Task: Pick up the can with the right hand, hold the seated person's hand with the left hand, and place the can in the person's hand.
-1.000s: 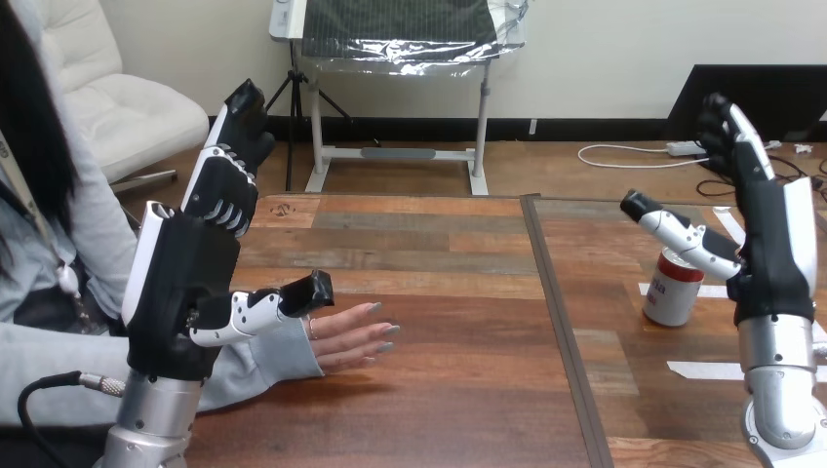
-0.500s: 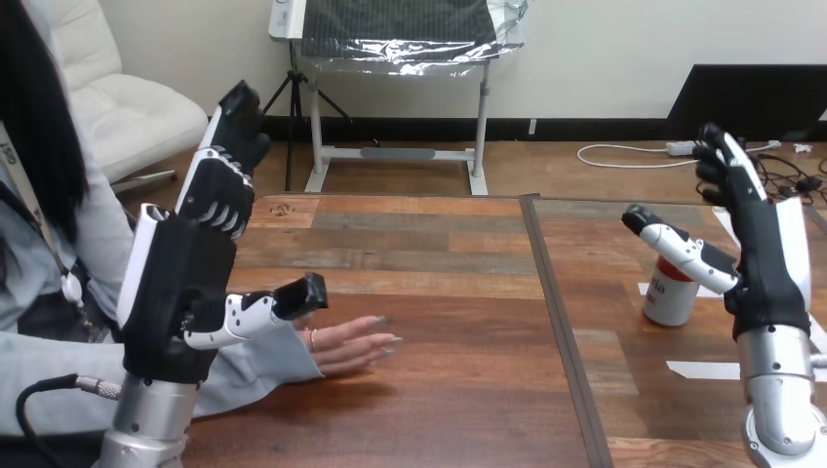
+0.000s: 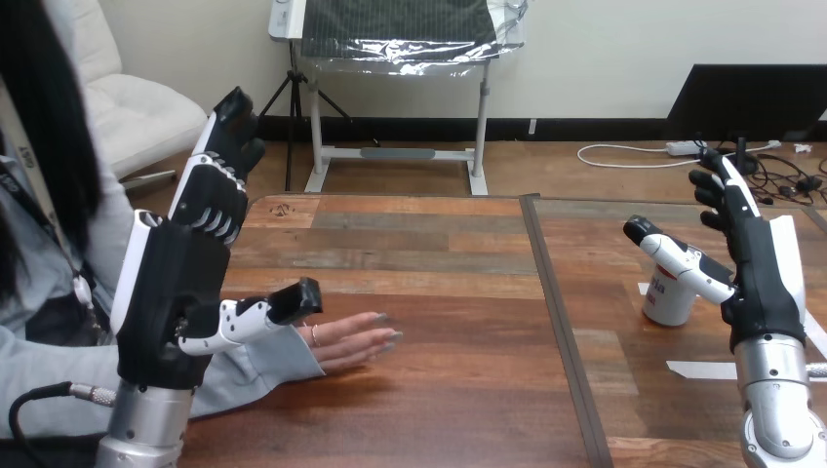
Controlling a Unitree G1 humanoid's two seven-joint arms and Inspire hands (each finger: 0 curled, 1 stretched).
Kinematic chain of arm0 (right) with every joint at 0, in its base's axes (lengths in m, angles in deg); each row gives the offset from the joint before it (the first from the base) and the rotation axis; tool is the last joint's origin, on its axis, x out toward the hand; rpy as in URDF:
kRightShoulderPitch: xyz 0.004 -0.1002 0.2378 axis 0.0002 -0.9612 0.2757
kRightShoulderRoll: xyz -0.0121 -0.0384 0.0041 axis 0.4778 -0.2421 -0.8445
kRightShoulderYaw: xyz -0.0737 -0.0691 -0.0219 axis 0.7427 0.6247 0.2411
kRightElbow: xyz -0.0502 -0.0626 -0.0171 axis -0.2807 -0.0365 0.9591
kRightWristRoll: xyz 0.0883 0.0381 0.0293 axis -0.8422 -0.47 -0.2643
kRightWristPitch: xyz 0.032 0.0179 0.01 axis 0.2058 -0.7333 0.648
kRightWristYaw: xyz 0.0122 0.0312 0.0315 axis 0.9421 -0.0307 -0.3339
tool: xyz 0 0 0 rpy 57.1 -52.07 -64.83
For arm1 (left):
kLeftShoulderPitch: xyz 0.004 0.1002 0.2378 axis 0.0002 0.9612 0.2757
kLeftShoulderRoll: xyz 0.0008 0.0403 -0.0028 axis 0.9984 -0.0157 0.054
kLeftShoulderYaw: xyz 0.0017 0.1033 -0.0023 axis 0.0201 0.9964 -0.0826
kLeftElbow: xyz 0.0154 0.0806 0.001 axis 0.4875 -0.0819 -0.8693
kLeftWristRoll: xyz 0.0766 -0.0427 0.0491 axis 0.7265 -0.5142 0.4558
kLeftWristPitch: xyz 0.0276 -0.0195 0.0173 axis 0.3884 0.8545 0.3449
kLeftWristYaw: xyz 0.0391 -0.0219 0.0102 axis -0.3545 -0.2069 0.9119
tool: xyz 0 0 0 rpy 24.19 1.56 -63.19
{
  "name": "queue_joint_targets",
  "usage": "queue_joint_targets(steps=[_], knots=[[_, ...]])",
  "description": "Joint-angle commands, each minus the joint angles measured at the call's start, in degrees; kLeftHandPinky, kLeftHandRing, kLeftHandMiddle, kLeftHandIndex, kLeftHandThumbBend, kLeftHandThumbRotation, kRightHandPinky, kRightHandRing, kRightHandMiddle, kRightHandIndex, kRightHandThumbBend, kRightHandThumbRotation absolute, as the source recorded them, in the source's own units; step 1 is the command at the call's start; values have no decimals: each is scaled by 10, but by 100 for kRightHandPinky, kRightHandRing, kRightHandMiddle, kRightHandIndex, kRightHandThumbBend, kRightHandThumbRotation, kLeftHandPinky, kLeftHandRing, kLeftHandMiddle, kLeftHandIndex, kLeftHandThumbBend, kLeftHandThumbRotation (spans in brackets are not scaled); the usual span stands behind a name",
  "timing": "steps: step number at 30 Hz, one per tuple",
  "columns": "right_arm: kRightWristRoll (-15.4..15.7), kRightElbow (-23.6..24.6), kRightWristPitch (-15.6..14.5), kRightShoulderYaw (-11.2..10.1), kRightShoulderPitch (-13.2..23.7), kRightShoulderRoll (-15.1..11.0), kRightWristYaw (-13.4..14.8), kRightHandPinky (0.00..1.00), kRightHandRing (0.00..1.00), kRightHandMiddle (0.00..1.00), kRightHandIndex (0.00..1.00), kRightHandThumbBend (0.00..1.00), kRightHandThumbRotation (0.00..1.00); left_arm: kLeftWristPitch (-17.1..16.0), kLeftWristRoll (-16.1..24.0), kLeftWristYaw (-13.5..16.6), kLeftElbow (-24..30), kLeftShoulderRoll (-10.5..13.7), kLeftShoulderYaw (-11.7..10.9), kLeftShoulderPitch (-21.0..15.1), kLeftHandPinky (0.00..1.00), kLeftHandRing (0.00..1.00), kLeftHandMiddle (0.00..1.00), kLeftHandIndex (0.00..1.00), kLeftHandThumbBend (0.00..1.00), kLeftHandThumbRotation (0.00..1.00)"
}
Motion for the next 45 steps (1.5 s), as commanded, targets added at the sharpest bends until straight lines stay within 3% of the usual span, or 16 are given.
queue_joint_targets(steps=[1,4,11,19,37,40,43,45], knots=[[-16,0,3,-12,44,12,-4,87,90,89,95,100,55,-15,9,7,-3,7,-8,-23,95,99,100,96,100,44],[-14,2,2,-10,43,14,-2,86,89,89,95,100,55,-10,0,0,-2,7,-7,-24,95,99,100,96,100,44],[-38,0,6,-22,41,23,-29,86,90,89,95,100,53,-12,4,-2,-5,10,-9,-23,95,98,100,96,100,45],[-28,1,7,-16,38,23,-18,86,89,88,95,100,53,-9,-5,-12,-4,11,-8,-21,96,99,100,97,100,45],[-38,0,6,-20,37,29,-31,87,89,89,96,100,52,8,-25,-34,4,10,-9,-19,98,100,100,97,100,43],[-22,1,2,-12,36,25,-9,86,89,89,95,100,53,2,-20,-32,0,9,-11,-21,98,100,100,97,100,44],[-30,1,4,-16,36,27,-21,86,89,89,96,100,53,0,-22,-35,-2,10,-12,-21,98,100,100,96,100,44],[-26,0,4,-14,36,26,-15,86,89,89,95,100,53,3,-20,-32,1,10,-12,-20,98,100,100,97,100,44]])
